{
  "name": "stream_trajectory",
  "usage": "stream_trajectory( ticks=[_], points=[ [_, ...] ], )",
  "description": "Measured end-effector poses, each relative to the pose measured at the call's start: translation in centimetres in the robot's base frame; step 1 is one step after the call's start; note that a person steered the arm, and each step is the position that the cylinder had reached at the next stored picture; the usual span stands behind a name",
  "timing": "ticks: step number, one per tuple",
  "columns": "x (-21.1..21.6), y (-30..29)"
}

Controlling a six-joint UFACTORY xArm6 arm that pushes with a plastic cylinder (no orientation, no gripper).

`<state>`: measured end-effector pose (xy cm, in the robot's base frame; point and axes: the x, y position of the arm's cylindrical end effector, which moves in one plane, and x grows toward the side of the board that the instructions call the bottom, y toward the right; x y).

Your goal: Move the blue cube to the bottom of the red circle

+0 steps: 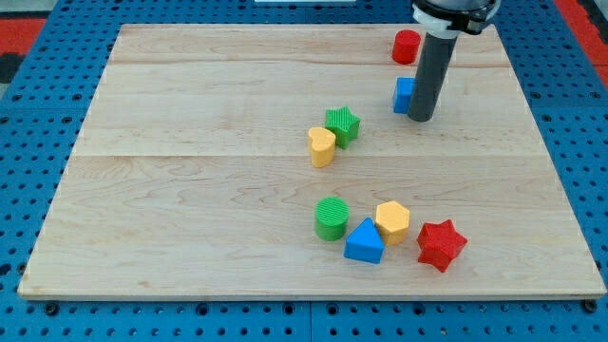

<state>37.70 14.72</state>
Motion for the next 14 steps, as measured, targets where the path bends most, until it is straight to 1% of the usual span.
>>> stream_trajectory(
  ticks=[1, 2, 3, 4, 5, 6, 7, 8, 9, 10, 11, 12, 13, 14],
  points=[
    [-0.2, -0.4],
    [0.5, -3.3],
    [0.1, -4.9],
    [-2.3, -4.8],
    [-0.4, -2.5],
    [-0.2, -2.5],
    [0.7, 0.3],
    [-0.9, 0.5],
    [-0.9, -4.4],
    [-1.2, -7.7],
    [-4.6, -7.7],
    [-4.8, -3.6],
    [-4.0, -3.6],
    [-2.3, -10.9]
  ],
)
